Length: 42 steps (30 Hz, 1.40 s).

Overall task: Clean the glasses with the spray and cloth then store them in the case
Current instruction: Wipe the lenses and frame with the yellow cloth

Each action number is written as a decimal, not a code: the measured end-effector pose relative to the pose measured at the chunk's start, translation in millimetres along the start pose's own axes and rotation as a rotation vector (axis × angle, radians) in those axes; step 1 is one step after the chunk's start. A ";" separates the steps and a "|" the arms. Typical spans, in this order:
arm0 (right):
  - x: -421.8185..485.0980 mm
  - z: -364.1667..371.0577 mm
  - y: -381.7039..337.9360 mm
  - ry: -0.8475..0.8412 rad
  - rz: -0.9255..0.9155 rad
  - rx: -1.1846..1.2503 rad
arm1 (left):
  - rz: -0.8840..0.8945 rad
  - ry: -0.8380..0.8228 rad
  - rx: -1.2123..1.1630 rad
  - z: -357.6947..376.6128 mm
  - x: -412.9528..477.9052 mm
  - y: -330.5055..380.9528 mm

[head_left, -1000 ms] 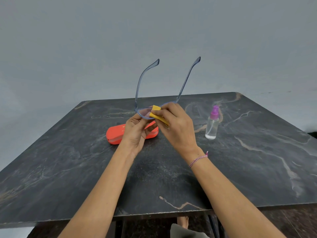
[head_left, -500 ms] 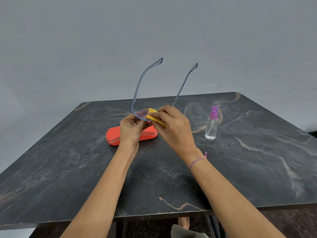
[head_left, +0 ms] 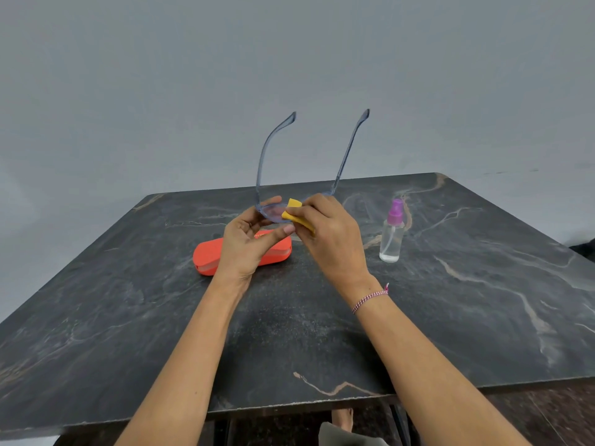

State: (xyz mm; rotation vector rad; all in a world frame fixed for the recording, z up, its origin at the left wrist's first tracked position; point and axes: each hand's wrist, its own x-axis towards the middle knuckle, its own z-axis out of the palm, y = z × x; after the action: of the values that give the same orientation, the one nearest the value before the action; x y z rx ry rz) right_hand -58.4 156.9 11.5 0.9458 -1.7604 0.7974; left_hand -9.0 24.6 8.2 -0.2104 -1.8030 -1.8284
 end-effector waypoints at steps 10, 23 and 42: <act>0.0 -1.6 8.5 -0.143 -0.041 0.068 | 0.048 0.095 0.072 0.9 -1.1 1.8; 1.7 -0.5 7.7 -0.106 0.038 -0.013 | 0.122 0.051 0.175 0.8 -4.4 1.7; 3.5 -3.3 12.9 -0.089 0.127 -0.009 | 0.123 0.034 0.165 0.5 -4.6 1.7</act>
State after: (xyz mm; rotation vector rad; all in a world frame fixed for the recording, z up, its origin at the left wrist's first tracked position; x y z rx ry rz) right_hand -69.0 165.1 14.6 0.8822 -1.9153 0.8380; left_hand -4.5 26.4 7.5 -0.2212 -1.8641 -1.5812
